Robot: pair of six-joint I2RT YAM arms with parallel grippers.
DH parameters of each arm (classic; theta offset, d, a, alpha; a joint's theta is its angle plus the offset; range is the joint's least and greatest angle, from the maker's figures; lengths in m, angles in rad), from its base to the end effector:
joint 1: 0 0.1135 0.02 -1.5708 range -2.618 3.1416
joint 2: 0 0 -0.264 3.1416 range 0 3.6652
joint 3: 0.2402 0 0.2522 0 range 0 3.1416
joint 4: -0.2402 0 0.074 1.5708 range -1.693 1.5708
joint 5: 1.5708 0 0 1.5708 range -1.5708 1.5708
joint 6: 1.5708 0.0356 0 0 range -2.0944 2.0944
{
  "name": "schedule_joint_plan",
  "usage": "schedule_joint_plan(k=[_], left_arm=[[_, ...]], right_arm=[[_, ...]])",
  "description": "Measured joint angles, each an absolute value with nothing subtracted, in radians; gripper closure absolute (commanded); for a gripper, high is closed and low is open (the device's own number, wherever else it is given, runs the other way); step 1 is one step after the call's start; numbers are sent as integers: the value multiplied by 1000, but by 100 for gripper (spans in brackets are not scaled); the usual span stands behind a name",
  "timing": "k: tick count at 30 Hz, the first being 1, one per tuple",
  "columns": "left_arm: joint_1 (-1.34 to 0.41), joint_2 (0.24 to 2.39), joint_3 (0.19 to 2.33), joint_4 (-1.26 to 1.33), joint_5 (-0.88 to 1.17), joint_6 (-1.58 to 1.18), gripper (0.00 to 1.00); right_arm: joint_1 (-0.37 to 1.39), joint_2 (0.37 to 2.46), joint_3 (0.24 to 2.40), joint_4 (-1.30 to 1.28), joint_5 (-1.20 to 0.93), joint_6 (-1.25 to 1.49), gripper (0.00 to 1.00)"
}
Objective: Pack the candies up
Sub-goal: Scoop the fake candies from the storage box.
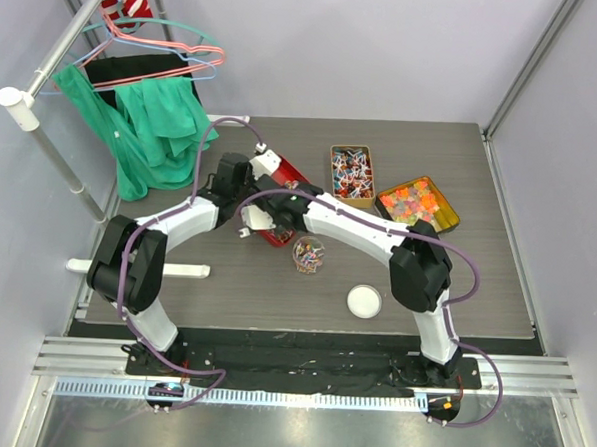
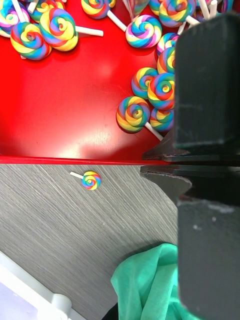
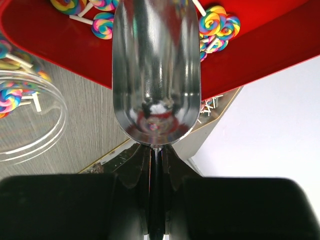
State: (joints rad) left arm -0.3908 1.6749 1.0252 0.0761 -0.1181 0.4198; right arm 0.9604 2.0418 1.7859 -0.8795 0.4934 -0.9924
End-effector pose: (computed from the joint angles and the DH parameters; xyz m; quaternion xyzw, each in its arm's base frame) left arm 0.3443 -0.1373 0.2163 0.3198 0.8168 0.0587 0.4766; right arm 0.2640 0.3479 0.2493 -0.7549 0.5739 -0.2418 0.2056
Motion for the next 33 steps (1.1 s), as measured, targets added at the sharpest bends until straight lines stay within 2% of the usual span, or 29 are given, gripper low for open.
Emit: schedule_joint_plan(k=[18, 33], left_arm=[[-393, 1675, 1007, 97, -100, 400, 100], [-393, 1675, 1003, 96, -86, 392, 100]], right_arm=[[912, 1946, 1671, -668, 581, -1030, 99], [935, 1956, 1552, -561, 588, -1071, 99]])
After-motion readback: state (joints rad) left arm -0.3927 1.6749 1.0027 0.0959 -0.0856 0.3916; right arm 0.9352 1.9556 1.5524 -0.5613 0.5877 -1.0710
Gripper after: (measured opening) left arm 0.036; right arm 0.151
